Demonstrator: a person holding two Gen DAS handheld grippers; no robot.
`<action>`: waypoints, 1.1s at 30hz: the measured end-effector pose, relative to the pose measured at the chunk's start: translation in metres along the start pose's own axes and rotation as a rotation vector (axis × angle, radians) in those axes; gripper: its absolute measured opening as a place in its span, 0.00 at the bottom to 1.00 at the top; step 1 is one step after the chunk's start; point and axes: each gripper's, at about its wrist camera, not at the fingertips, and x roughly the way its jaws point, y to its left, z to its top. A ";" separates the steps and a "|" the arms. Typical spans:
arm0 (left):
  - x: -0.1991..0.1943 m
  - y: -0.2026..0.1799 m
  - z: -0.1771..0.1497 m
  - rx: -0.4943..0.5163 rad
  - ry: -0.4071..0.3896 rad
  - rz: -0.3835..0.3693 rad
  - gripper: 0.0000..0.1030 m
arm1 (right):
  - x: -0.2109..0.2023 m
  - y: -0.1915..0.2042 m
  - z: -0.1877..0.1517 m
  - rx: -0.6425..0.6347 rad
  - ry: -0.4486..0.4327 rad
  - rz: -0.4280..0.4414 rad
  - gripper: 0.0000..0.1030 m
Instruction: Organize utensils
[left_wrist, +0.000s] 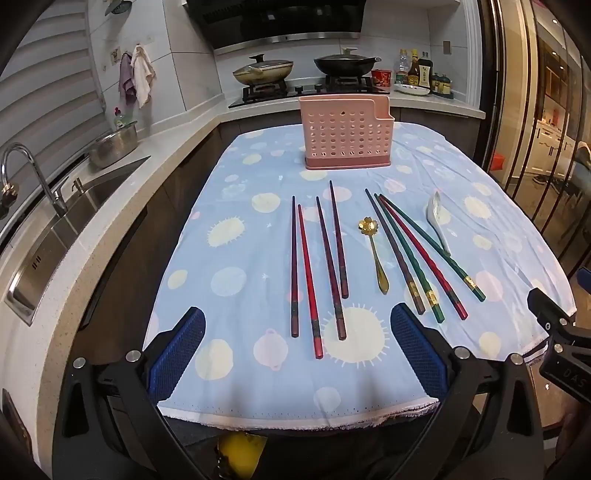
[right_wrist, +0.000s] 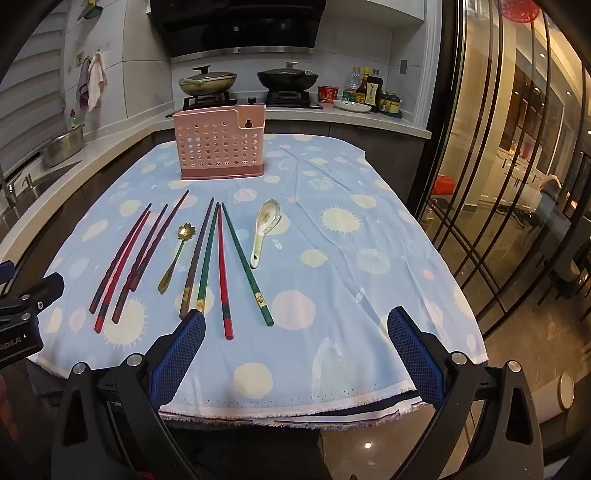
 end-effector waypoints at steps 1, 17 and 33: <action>0.001 0.002 0.000 -0.016 0.009 -0.023 0.93 | -0.001 0.000 0.000 0.001 -0.012 0.000 0.93; -0.002 -0.002 -0.001 -0.005 -0.006 -0.012 0.93 | -0.004 0.002 0.000 -0.003 -0.010 -0.002 0.93; -0.006 0.002 -0.001 -0.013 -0.005 -0.015 0.93 | -0.005 0.002 0.000 -0.005 -0.014 -0.002 0.93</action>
